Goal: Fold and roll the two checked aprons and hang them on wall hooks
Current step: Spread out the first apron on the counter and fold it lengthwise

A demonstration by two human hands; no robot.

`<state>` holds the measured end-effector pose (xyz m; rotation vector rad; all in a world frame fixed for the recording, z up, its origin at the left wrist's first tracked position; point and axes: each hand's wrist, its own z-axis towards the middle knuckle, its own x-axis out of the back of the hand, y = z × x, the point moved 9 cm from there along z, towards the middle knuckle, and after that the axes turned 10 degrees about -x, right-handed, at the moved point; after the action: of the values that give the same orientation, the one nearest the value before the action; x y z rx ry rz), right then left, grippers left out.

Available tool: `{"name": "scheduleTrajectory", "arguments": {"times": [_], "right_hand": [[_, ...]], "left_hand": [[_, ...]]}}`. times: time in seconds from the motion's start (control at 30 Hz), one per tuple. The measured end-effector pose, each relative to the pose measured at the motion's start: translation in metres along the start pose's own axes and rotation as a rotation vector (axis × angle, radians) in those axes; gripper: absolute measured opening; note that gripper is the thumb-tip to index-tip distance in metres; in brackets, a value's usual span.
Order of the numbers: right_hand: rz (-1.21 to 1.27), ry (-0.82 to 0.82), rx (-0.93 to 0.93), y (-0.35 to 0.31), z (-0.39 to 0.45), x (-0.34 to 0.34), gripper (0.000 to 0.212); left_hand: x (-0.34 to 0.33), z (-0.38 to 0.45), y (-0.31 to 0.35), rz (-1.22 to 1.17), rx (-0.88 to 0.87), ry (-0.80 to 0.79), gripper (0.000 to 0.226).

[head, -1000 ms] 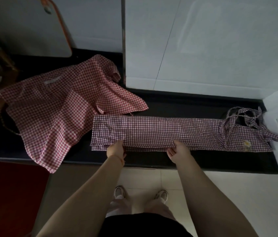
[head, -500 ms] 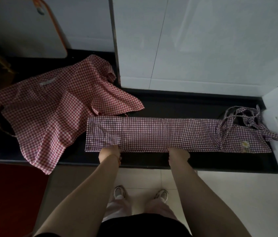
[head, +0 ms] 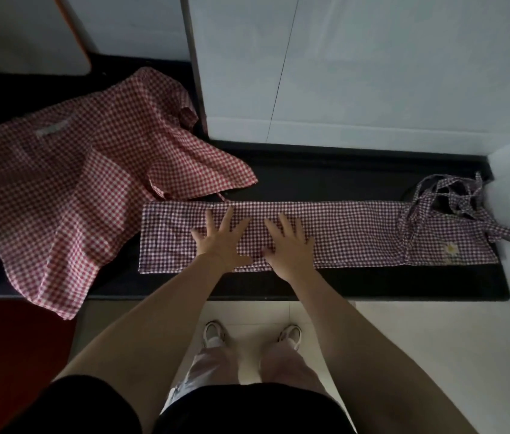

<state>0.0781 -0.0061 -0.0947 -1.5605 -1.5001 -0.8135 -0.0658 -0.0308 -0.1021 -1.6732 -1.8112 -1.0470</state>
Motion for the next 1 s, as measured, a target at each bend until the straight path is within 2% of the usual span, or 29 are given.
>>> {"name": "scheduleTrajectory", "arguments": {"times": [0.13, 0.23, 0.3, 0.37, 0.43, 0.5, 0.57, 0.63, 0.7, 0.73, 0.77, 0.83, 0.9, 1.0], "right_hand": [[-0.023, -0.024, -0.150, 0.047, 0.006, 0.007, 0.098], [0.001, -0.038, -0.259, 0.091, 0.011, 0.016, 0.102], [0.028, 0.032, -0.276, 0.110, 0.015, 0.033, 0.085], [0.095, 0.266, -0.268, 0.135, 0.013, 0.067, 0.048], [0.102, 0.473, -0.270, 0.157, 0.007, 0.101, 0.022], [0.032, 0.538, -0.288, 0.187, 0.004, 0.120, 0.021], [0.019, 0.555, -0.336, 0.220, 0.005, 0.130, 0.027], [0.216, 0.476, -0.444, 0.258, 0.009, 0.129, 0.045], [0.461, 0.243, -0.510, 0.288, 0.021, 0.107, 0.074], [0.467, 0.115, -0.481, 0.290, 0.026, 0.094, 0.078], [0.440, 0.038, -0.433, 0.293, 0.029, 0.085, 0.072], [0.432, 0.033, -0.393, 0.298, 0.029, 0.079, 0.045], [0.561, 0.062, -0.413, 0.309, 0.029, 0.081, 0.027], [0.887, -0.006, -0.511, 0.323, 0.032, 0.075, 0.016]], "left_hand": [[0.010, 0.003, -0.005, 0.011, 0.032, -0.051, 0.113], [0.027, 0.009, 0.009, 0.037, 0.116, -0.082, 0.107], [0.039, 0.014, 0.022, 0.090, 0.202, -0.073, 0.094], [0.054, 0.021, 0.050, 0.131, 0.231, 0.009, 0.078], [0.066, 0.029, 0.083, 0.089, 0.145, 0.178, 0.059], [0.068, 0.039, 0.131, 0.010, -0.024, 0.287, 0.049], [0.063, 0.046, 0.181, -0.063, -0.163, 0.296, 0.046], [0.051, 0.056, 0.224, -0.105, -0.238, 0.242, 0.051], [0.036, 0.067, 0.261, -0.088, -0.255, 0.173, 0.056], [0.029, 0.072, 0.272, -0.059, -0.240, 0.139, 0.059], [0.021, 0.076, 0.280, -0.028, -0.207, 0.109, 0.061], [0.013, 0.082, 0.285, 0.018, -0.138, 0.083, 0.065], [0.008, 0.085, 0.288, 0.026, -0.103, 0.079, 0.068], [0.005, 0.086, 0.287, 0.016, -0.094, 0.075, 0.071]]}}
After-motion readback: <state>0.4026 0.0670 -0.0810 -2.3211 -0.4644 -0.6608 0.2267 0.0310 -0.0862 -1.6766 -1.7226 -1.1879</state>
